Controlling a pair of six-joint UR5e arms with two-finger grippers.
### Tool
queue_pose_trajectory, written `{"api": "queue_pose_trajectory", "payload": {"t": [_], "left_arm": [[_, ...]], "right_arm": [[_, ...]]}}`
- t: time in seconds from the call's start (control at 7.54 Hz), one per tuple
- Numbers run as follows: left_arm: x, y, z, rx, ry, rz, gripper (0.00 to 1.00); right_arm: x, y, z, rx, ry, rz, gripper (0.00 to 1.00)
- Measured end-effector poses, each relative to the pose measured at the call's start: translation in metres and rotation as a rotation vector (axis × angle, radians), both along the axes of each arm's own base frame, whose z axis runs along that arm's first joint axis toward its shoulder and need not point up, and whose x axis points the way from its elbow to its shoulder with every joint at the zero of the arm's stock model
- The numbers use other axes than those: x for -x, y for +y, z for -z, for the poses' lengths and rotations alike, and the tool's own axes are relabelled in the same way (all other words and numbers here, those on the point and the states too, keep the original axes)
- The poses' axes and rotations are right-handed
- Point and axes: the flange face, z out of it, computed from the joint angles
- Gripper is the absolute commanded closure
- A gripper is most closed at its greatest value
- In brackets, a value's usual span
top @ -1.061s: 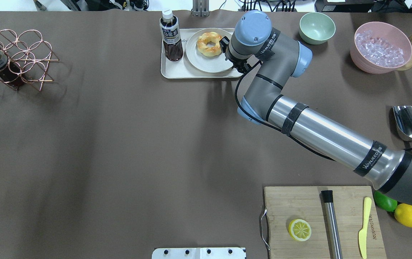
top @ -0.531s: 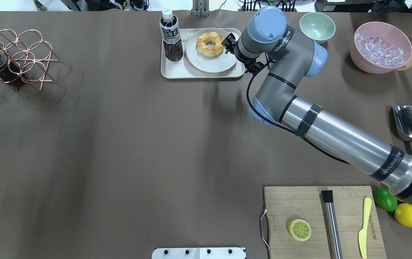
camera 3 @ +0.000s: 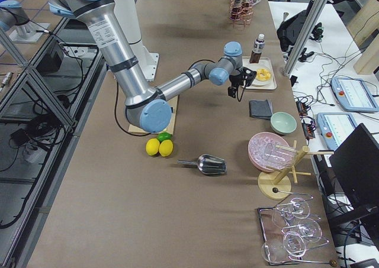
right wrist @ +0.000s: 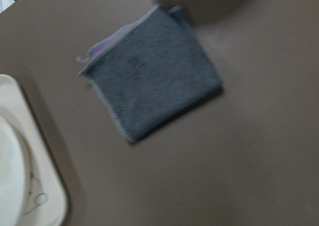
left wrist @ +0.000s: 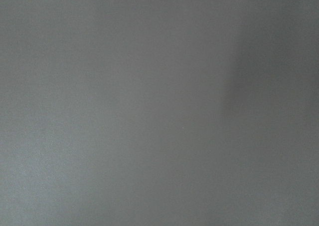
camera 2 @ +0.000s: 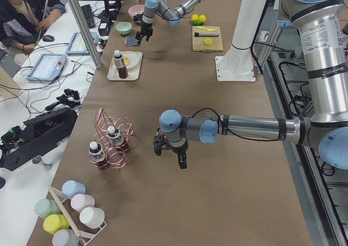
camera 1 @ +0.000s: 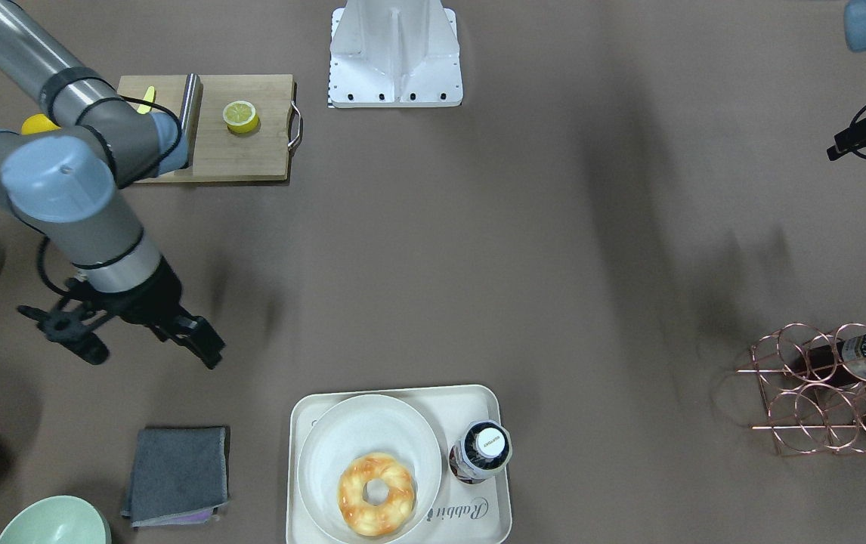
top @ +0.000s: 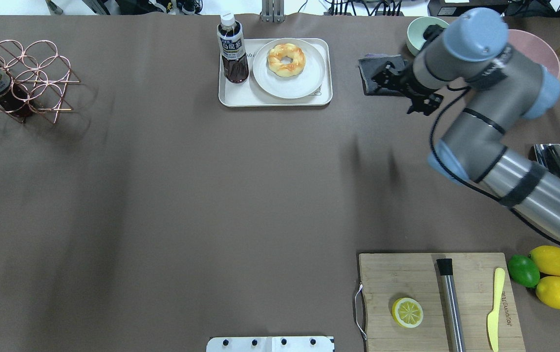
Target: Place donut on tray
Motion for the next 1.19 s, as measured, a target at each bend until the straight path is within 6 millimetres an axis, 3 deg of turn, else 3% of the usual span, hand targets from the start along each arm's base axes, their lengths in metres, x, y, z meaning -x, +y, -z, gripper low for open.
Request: {"api": "queue_pose_trajectory", "payload": {"t": [0.4,0.66,0.93,1.19], "left_arm": [[0.0,0.0,0.0,-0.001,0.0,-0.001,0.02],[-0.001,0.0,0.0,-0.001,0.0,-0.002,0.02],[-0.001,0.0,0.001,-0.003,0.001,-0.003,0.02],[-0.002,-0.001,0.002,-0.005,0.002,-0.003,0.02]], "right_arm": [[-0.159,0.053,-0.101,-0.074,0.051,0.137,0.0],[-0.255,0.083,-0.17,-0.136,0.109,0.231,0.0],[-0.327,0.105,-0.225,-0.186,0.176,0.322,0.0],[-0.379,0.115,-0.252,-0.216,0.235,0.433,0.0]]}}
